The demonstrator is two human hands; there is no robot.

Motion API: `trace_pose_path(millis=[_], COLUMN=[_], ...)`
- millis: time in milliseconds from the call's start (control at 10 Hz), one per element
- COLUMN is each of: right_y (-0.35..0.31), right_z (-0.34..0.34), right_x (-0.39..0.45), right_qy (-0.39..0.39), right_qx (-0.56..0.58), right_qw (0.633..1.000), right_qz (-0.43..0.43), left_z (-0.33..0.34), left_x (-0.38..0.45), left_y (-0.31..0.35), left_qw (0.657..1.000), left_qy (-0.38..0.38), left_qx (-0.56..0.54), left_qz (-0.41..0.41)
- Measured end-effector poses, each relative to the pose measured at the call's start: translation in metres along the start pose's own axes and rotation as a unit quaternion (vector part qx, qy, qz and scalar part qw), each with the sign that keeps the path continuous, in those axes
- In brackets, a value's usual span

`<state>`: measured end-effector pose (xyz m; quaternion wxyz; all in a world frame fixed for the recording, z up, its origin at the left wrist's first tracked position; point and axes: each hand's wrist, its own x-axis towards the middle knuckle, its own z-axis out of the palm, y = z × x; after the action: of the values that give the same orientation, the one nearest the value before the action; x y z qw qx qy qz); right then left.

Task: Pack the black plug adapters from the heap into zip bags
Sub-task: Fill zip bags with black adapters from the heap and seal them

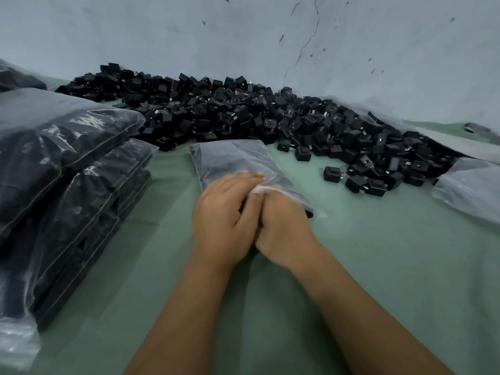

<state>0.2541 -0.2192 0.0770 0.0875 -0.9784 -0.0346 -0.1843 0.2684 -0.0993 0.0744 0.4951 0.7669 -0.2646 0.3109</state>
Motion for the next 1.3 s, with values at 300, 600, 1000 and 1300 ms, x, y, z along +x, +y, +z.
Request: trace_pose_path(millis=[300,600,1000,1300], right_y=[0.044,0.173,0.138,0.104], right_z=[-0.037,-0.028,-0.011,-0.006], right_x=[0.015,0.042,0.013,-0.018], right_qy=[0.383,0.131,0.221,0.109], right_qx=[0.185,0.151,0.375,0.101], right_qw=[0.905,0.785,0.822,0.968], right_qz=[0.027,0.587,0.367,0.202], left_z=[0.001,0.006,0.005,0.000], left_x=[-0.001,-0.003,-0.001,0.001], left_y=[-0.003,-0.006,0.003,0.004], left_qw=[0.998,0.997,0.993,0.990], left_qy=[-0.018,-0.034,-0.059,-0.079], left_qx=[-0.025,0.030,0.025,0.009], left_qz=[-0.050,-0.056,-0.097,-0.112])
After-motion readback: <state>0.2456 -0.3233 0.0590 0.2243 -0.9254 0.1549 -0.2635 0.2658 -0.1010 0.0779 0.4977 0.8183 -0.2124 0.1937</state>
